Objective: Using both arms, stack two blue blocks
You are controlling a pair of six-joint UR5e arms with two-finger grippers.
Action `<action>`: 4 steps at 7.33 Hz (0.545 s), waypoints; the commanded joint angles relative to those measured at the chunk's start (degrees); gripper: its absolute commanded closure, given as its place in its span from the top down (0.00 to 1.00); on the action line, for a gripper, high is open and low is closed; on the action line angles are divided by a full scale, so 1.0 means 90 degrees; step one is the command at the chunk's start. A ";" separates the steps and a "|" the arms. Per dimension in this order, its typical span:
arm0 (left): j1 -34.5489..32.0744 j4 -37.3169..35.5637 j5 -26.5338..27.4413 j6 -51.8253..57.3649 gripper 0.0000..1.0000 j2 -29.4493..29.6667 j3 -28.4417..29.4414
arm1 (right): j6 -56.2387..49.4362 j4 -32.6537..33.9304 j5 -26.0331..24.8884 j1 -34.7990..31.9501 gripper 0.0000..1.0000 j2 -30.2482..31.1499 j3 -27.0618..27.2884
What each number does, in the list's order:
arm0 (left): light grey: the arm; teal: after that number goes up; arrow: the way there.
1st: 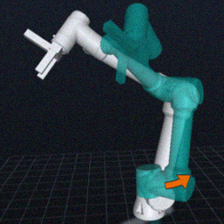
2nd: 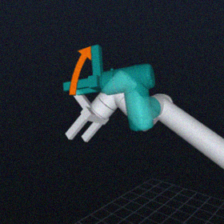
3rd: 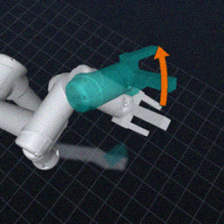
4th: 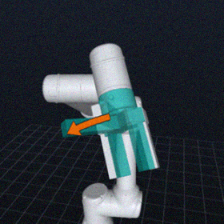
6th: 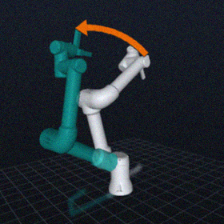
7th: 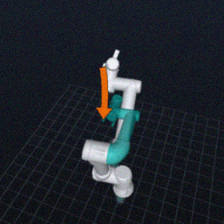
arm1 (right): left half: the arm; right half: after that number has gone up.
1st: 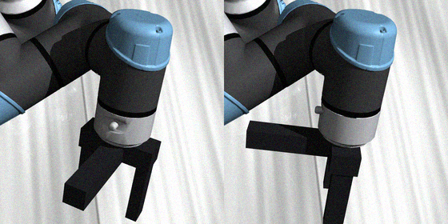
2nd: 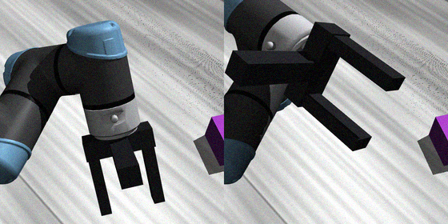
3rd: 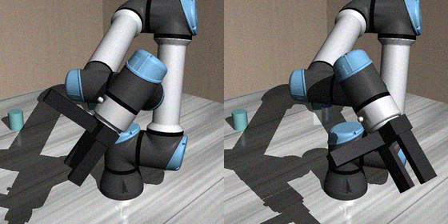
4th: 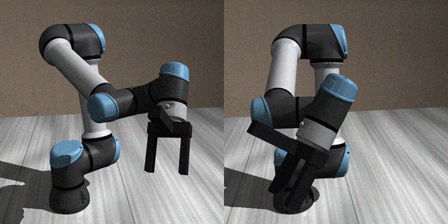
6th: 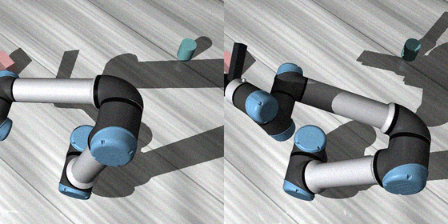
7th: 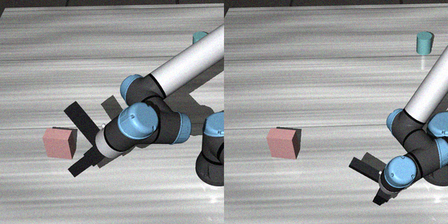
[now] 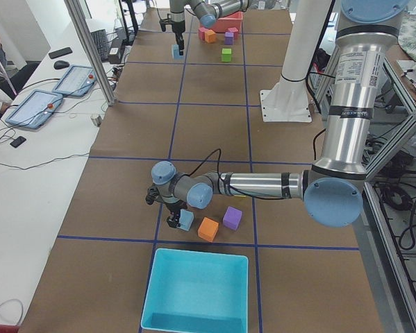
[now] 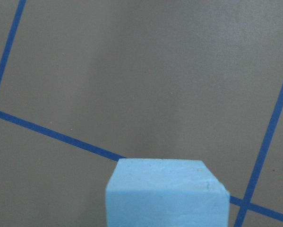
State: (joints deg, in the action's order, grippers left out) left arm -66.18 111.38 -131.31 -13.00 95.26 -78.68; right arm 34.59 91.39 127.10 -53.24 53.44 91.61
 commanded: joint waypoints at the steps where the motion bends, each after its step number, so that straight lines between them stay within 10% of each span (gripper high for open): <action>1: 0.0020 0.0008 0.0000 -0.0030 0.68 -0.0106 0.0002 | 0.0966 0.0001 -0.0127 0.0386 0.56 -0.0457 -0.0042; 4: 0.0030 -0.0148 -0.0059 -0.0069 0.56 0.0166 0.0011 | 0.2441 0.0001 -0.0731 0.1128 0.56 -0.1131 -0.0285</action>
State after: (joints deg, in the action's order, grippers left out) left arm -65.96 110.52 -131.73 -13.50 95.71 -78.69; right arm 50.95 91.41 122.48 -45.68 45.58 90.00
